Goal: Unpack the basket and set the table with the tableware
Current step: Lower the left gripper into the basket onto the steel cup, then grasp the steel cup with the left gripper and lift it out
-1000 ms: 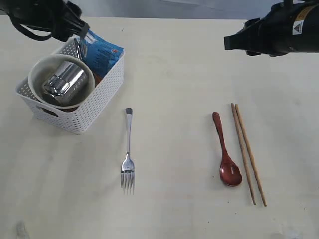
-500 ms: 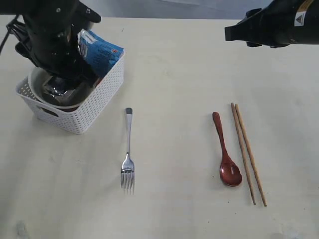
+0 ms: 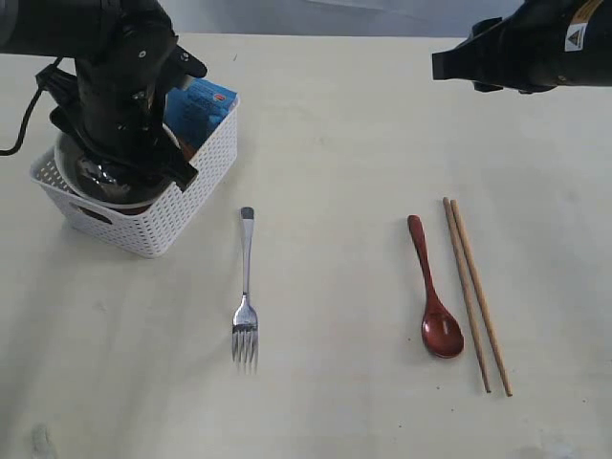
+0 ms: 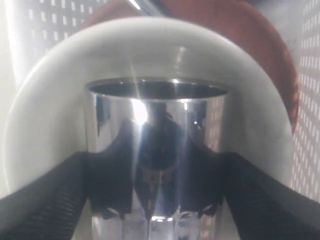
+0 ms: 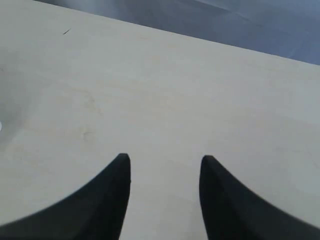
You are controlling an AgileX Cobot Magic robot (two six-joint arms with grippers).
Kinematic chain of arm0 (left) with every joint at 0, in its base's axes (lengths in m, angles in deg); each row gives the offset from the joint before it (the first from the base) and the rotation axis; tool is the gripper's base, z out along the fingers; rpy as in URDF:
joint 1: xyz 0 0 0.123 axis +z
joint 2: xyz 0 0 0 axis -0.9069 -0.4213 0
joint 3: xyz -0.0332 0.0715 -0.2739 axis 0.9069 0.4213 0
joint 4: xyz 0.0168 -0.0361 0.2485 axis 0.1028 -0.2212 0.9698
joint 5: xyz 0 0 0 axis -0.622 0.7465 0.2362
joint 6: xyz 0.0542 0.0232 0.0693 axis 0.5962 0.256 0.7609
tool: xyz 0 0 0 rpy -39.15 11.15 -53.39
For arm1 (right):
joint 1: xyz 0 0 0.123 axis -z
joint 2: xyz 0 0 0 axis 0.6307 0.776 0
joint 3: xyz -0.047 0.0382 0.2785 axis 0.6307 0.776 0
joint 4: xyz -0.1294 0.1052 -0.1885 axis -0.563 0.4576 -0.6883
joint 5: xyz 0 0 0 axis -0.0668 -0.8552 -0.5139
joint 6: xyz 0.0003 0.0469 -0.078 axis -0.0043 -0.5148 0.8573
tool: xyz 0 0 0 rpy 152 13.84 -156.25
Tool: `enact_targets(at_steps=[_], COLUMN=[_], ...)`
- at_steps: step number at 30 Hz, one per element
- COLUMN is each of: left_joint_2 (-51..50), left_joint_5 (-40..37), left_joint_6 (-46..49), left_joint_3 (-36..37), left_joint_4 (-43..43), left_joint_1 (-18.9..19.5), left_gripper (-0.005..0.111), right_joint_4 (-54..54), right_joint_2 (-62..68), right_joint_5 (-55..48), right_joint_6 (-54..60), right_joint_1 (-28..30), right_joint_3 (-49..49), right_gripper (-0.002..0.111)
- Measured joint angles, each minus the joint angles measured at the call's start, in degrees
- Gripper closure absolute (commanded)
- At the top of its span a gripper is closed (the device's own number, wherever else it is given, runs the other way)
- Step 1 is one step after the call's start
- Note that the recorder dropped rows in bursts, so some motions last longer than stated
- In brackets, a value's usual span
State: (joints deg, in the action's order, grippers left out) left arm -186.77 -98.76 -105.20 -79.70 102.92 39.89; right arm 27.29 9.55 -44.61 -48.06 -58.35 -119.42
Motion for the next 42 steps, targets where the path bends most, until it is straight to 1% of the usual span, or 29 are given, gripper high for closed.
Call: enact_targets(at_steps=[6, 12, 16, 22, 25, 27, 30, 31, 32, 33, 34, 35, 37, 38, 39, 40, 41, 42], left_joint_2=[0.0, 0.11, 2.09, 9.49, 13.61, 16.0, 19.41, 20.25, 21.67, 22.36, 23.43, 23.87, 24.41, 24.42, 24.42, 24.52, 24.52, 24.52], left_joint_5=[0.0, 0.0, 0.56, 3.44, 6.09, 9.19, 17.75, 21.71, 28.22, 32.01, 38.84, 42.64, 54.58, 59.11, 63.38, 71.53, 75.45, 82.07], left_joint_6=[0.0, 0.0, 0.0, 0.0, 0.0, 0.0, 0.0, 0.0, 0.0, 0.0, 0.0, 0.0, 0.0, 0.55, 1.54, 3.92, 5.52, 9.42], left_joint_3=[0.0, 0.0, 0.0, 0.0, 0.0, 1.08, 6.04, 7.84, 11.51, 13.63, 17.4, 19.41, 24.84, 26.58, 28.53, 31.08, 32.38, 34.8], left_joint_4=[0.0, 0.0, 0.0, 0.0, -0.58, -0.56, -0.56, -0.45, 0.5, 1.28, 3.15, 4.39, 7.82, 8.29, 8.59, 8.59, 8.15, 6.2], left_joint_1=[0.0, 0.0, 0.0, 0.0, 0.0, -0.84, -2.65, -2.95, -3.17, -3.17, -3.17, -3.17, -3.17, -3.17, -3.17, -3.17, -3.17, -3.17], left_gripper=[0.107, 0.107, 0.107, 0.107, 0.107, 0.107, 0.107, 0.107, 0.107, 0.107, 0.107, 0.107, 0.107, 0.107, 0.107, 0.107, 0.107, 0.107], right_joint_4=[0.0, 0.0, 0.0, 0.0, 0.0, 0.0, 0.0, 0.0, 0.0, 0.0, 0.0, 0.0, 0.0, 0.14, 0.14, 0.14, 0.14, 0.14], right_joint_2=[0.0, 0.0, 0.0, 0.0, 0.0, 0.0, 0.0, 0.0, 0.0, 0.0, 0.0, 0.0, 0.0, 0.0, 0.0, 0.0, 0.0, 0.0], right_joint_5=[0.0, 0.0, 0.11, 0.11, 0.11, 0.11, -0.07, -0.57, -1.45, -2.04, -2.43, -2.7, -3.83, -4.07, -4.08, -4.61, -5.01, -5.91], right_joint_6=[0.0, 0.0, -0.09, -0.09, -0.09, -0.09, -0.09, 0.21, 0.95, 1.26, 1.67, 1.94, 3.33, 3.66, 3.78, 4.05, 4.26, 4.5], right_joint_1=[0.0, 0.0, 0.0, 0.0, 0.0, 0.0, 0.0, 0.0, 0.0, 0.0, 0.0, 0.0, -0.53, -0.88, -1.39, -2.74, -3.48, -4.84], right_joint_3=[0.0, 0.0, 0.0, 0.0, 0.0, 0.0, 0.0, 0.0, 0.0, 0.0, 0.0, 0.0, 0.0, 0.0, 0.0, 0.0, 0.0, 0.0], right_gripper=[0.065, 0.065, 0.065, 0.065, 0.065, 0.065, 0.065, 0.065, 0.065, 0.065, 0.065, 0.065, 0.065, 0.065, 0.065, 0.065, 0.065, 0.065])
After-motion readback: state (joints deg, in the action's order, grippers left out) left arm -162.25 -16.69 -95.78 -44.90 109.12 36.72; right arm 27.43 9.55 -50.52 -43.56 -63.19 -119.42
